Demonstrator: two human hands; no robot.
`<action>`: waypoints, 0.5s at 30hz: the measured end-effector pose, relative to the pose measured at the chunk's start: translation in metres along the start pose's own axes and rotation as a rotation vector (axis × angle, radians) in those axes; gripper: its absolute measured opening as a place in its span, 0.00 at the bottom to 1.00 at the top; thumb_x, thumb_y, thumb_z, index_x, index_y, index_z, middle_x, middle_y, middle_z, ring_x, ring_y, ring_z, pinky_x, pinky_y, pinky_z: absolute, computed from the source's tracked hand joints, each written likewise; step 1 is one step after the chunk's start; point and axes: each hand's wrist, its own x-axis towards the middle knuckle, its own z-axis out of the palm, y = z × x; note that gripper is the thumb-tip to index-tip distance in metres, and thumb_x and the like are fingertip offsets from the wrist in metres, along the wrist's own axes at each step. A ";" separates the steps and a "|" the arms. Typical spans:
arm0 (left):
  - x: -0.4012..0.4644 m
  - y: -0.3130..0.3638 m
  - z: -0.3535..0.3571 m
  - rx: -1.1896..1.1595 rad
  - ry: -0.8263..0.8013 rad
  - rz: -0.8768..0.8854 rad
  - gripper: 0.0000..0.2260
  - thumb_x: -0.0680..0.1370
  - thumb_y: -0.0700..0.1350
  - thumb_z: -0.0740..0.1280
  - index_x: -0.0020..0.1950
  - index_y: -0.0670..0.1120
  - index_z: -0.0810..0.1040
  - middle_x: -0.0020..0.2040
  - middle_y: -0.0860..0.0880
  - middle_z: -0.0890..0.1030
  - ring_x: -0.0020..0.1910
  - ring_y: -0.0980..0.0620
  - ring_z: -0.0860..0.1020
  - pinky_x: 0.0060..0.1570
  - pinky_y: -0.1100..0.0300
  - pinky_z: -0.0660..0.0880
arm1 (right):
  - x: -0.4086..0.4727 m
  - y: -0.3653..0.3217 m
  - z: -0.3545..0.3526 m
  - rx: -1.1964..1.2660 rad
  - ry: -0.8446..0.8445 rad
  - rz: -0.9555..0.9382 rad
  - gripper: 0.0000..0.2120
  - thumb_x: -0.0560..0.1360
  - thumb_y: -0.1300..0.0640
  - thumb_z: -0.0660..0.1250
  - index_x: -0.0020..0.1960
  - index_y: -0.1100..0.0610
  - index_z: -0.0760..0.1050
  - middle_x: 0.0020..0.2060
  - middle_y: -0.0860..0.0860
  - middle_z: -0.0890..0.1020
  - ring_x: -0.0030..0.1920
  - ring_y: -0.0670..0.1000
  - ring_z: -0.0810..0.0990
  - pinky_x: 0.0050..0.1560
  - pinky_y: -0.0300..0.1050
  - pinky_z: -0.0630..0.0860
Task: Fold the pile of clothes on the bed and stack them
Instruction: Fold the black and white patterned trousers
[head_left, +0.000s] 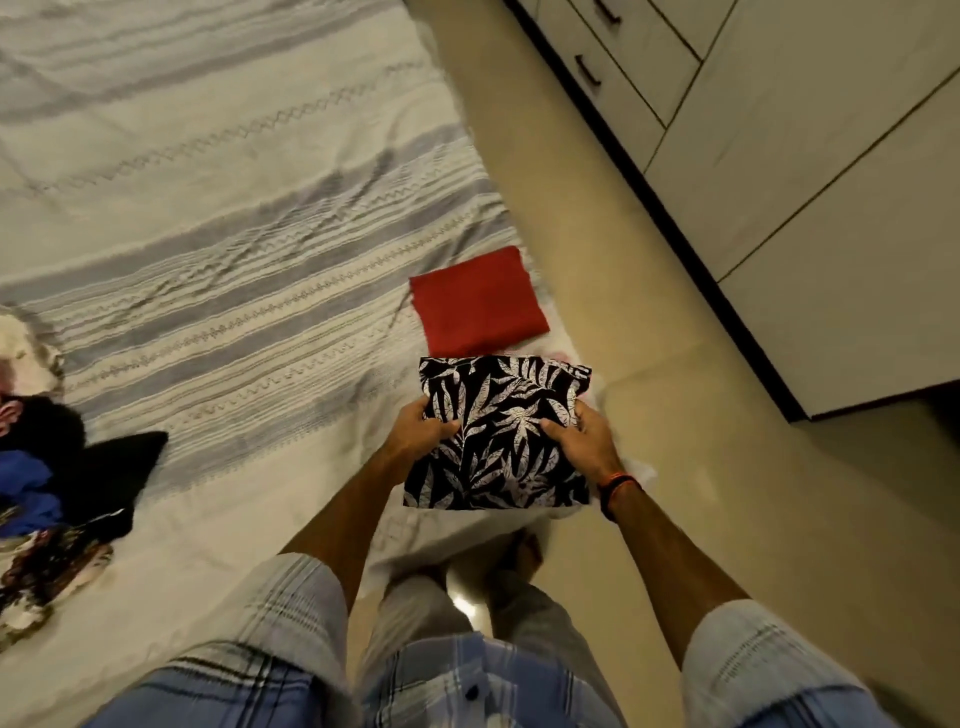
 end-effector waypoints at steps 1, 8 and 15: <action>0.003 0.004 0.008 0.018 -0.021 -0.001 0.15 0.77 0.33 0.68 0.62 0.43 0.75 0.51 0.46 0.83 0.46 0.51 0.82 0.43 0.56 0.79 | -0.003 0.000 -0.006 0.036 0.008 0.014 0.26 0.71 0.50 0.75 0.66 0.53 0.75 0.60 0.50 0.82 0.59 0.52 0.81 0.63 0.57 0.77; 0.046 0.049 0.045 0.356 -0.142 0.059 0.21 0.76 0.37 0.70 0.68 0.43 0.73 0.62 0.43 0.79 0.57 0.46 0.78 0.55 0.54 0.75 | -0.012 0.008 -0.021 0.384 0.177 0.113 0.18 0.74 0.59 0.72 0.63 0.53 0.76 0.57 0.50 0.83 0.57 0.53 0.83 0.61 0.59 0.78; 0.102 0.101 0.051 0.866 -0.250 0.303 0.27 0.77 0.45 0.70 0.74 0.48 0.66 0.67 0.44 0.76 0.64 0.45 0.75 0.68 0.45 0.69 | -0.023 0.016 0.031 0.700 0.355 0.250 0.24 0.75 0.61 0.72 0.69 0.53 0.70 0.63 0.50 0.80 0.62 0.52 0.79 0.65 0.55 0.75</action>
